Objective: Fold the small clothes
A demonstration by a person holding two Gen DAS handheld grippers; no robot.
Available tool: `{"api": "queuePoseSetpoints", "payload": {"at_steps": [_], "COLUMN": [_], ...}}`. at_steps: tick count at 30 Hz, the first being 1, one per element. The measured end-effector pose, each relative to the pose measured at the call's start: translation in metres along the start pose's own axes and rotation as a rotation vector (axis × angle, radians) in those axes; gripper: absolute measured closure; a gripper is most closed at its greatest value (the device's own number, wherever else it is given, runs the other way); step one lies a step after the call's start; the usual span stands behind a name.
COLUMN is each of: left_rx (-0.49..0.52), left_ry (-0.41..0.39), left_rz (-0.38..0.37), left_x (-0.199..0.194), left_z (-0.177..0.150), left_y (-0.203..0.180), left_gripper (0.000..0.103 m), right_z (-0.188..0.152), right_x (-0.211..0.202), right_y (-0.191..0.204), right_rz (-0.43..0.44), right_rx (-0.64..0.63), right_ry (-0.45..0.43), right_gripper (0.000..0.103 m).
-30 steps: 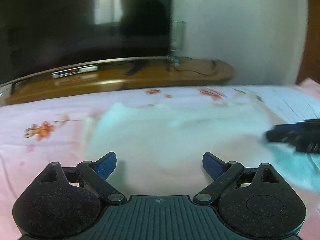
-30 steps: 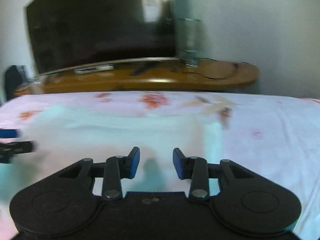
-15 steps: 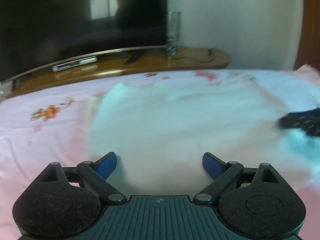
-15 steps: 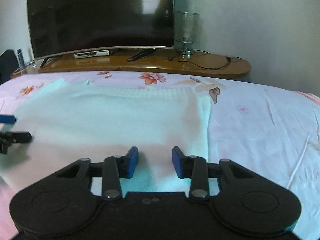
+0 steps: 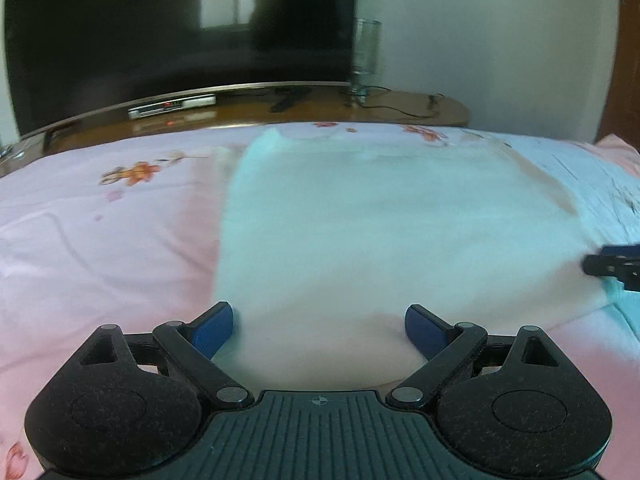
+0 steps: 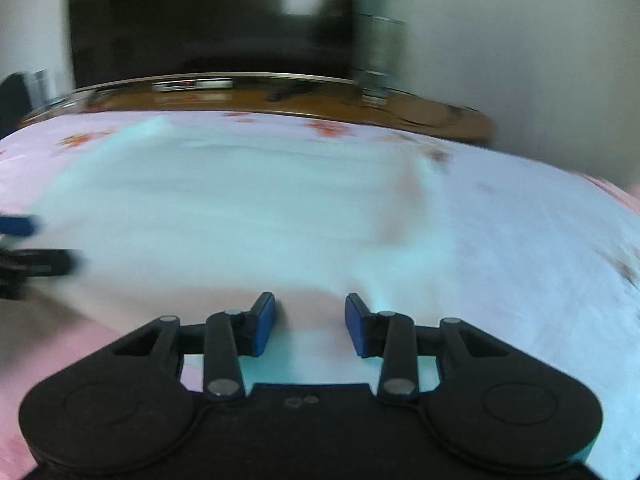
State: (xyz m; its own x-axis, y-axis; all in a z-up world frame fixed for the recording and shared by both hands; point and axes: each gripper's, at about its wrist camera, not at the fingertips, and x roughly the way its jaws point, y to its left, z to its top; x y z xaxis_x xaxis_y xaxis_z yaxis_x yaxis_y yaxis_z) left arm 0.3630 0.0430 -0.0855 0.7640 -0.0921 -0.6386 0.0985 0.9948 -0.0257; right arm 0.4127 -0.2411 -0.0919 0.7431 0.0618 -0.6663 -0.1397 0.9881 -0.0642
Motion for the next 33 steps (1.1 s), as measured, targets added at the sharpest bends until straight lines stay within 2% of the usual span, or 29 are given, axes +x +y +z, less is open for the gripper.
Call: {"api": "queuePoseSetpoints", "payload": {"at_steps": [2, 4, 6, 8, 10, 11, 14, 16, 19, 21, 24, 26, 28, 31, 33], "left_rx": [-0.019, -0.025, -0.021, -0.040, -0.038, -0.035, 0.041, 0.042, -0.010, -0.025, -0.027, -0.089, -0.126, -0.151, -0.108], "left_ry": [-0.022, -0.047, -0.033, -0.001, 0.010, 0.010, 0.005, 0.004, -0.004, -0.014, 0.001, -0.007, -0.027, 0.014, 0.015], "left_rz": [-0.022, -0.081, -0.101, -0.121, -0.070, -0.059, -0.025, -0.010, 0.033, 0.023, 0.054, 0.046, 0.047, 0.066, 0.077], "left_x": [-0.005, -0.008, -0.004, 0.002, 0.003, 0.002, -0.002, -0.007, -0.018, -0.021, -0.016, -0.018, -0.023, -0.011, -0.008], "left_z": [0.005, 0.008, 0.008, 0.005, -0.002, -0.006, -0.013, -0.014, -0.023, -0.028, -0.023, -0.016, -0.016, -0.020, -0.021], "left_y": [-0.008, -0.027, -0.043, -0.055, -0.064, -0.065, -0.070, -0.063, -0.036, -0.023, -0.030, -0.030, -0.028, -0.025, -0.029], "left_gripper": [0.010, 0.010, 0.010, 0.011, 0.011, 0.010, 0.010, 0.010, 0.010, 0.010, 0.010, 0.010, 0.010, 0.010, 0.007], "right_z": [0.002, 0.004, 0.002, 0.000, -0.007, -0.010, -0.017, -0.017, -0.018, -0.023, -0.029, -0.025, -0.021, -0.020, -0.026], "right_x": [-0.007, -0.015, -0.016, -0.012, -0.011, -0.009, -0.007, -0.010, -0.019, -0.020, -0.019, -0.015, -0.021, -0.031, -0.019], "right_y": [-0.004, 0.008, 0.025, 0.042, 0.047, 0.051, 0.054, 0.053, 0.030, 0.004, -0.017, -0.009, -0.007, -0.001, 0.000], "right_rz": [-0.002, 0.056, 0.107, 0.113, 0.126, 0.100, 0.089, 0.072, -0.022, -0.074, -0.038, -0.061, -0.051, -0.022, -0.018], "right_rx": [0.039, 0.041, 0.022, 0.009, 0.046, 0.055, 0.020, -0.023, 0.006, 0.057, 0.102, 0.058, 0.076, 0.086, 0.081], "right_ry": [-0.012, -0.045, -0.050, -0.027, -0.005, 0.005, -0.014, -0.019, -0.022, -0.011, -0.014, -0.010, -0.032, -0.081, -0.029], "right_gripper": [0.067, 0.066, 0.067, 0.067, 0.067, 0.073, 0.071, 0.069, 0.065, 0.065, 0.066, 0.065, 0.066, 0.065, 0.064]}}
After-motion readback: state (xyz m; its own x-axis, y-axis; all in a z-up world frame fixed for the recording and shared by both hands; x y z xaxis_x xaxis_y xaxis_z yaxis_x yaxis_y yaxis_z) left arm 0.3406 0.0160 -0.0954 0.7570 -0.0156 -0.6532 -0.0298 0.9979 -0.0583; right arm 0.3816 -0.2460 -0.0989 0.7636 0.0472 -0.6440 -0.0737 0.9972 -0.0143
